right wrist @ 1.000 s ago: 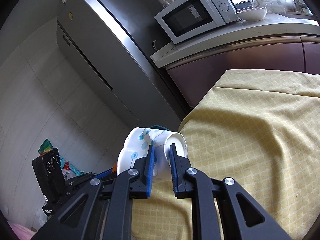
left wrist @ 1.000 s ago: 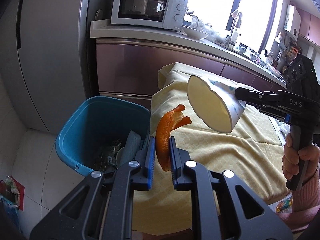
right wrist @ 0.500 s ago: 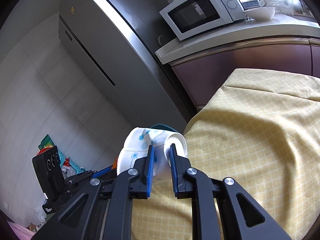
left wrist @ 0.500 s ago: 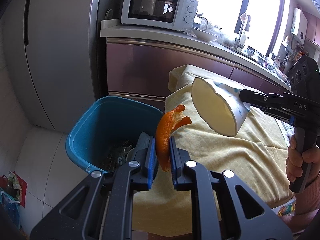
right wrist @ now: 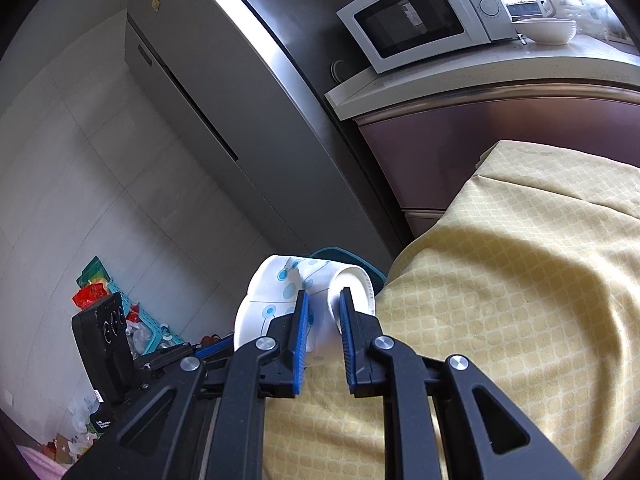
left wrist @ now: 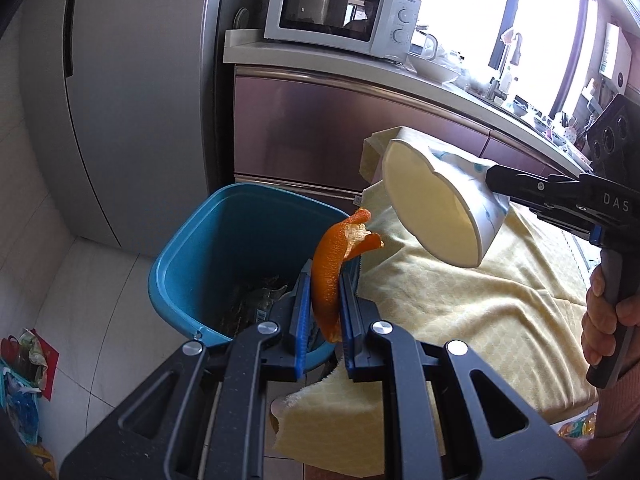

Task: Collect trash
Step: 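Carry the orange peel and paper cup over the teal bin with both tools, then open both tools to drop the peel and cup into the bin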

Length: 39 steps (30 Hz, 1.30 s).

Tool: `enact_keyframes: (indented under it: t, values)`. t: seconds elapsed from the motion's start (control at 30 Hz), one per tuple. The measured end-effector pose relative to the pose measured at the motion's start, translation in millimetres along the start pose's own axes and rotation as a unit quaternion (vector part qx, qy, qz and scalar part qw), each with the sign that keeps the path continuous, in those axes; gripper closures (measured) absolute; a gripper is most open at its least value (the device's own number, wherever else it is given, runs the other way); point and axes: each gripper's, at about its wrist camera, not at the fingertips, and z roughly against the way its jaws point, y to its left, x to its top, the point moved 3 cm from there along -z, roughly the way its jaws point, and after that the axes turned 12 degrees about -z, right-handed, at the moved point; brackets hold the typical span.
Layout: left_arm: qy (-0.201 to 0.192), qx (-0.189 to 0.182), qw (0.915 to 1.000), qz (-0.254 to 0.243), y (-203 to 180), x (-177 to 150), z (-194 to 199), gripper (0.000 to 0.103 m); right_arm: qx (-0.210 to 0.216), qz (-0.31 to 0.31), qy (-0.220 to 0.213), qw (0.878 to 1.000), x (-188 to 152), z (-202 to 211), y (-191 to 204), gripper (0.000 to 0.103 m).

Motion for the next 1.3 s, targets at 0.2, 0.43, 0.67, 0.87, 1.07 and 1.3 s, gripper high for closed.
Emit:
enact_keyframes:
  t: [0.2,0.43,0.67,0.87,1.07,1.3]
  values:
    - [0.005,0.005,1.0,0.005,7,-1,-5,0.089,-0.001,0.003,0.009,1.0,4,-14,4,0.089]
    - [0.013,0.01,0.9998,0.011,13,-1,-15,0.089,-0.005,0.007,0.019,1.0,6,-30,11,0.089]
    - [0.024,0.019,0.9993,0.02,23,-6,-25,0.089,-0.015,0.009,0.035,0.999,7,-51,14,0.089]
    - [0.039,0.027,0.9983,0.032,34,-9,-40,0.089,-0.027,0.014,0.048,0.998,4,-67,18,0.088]
    - [0.058,0.037,0.9969,0.039,42,-12,-58,0.089,-0.042,0.014,0.06,0.997,2,-86,21,0.088]
    - [0.078,0.045,0.9949,0.047,52,-16,-78,0.089,-0.057,0.012,0.076,0.995,4,-112,24,0.088]
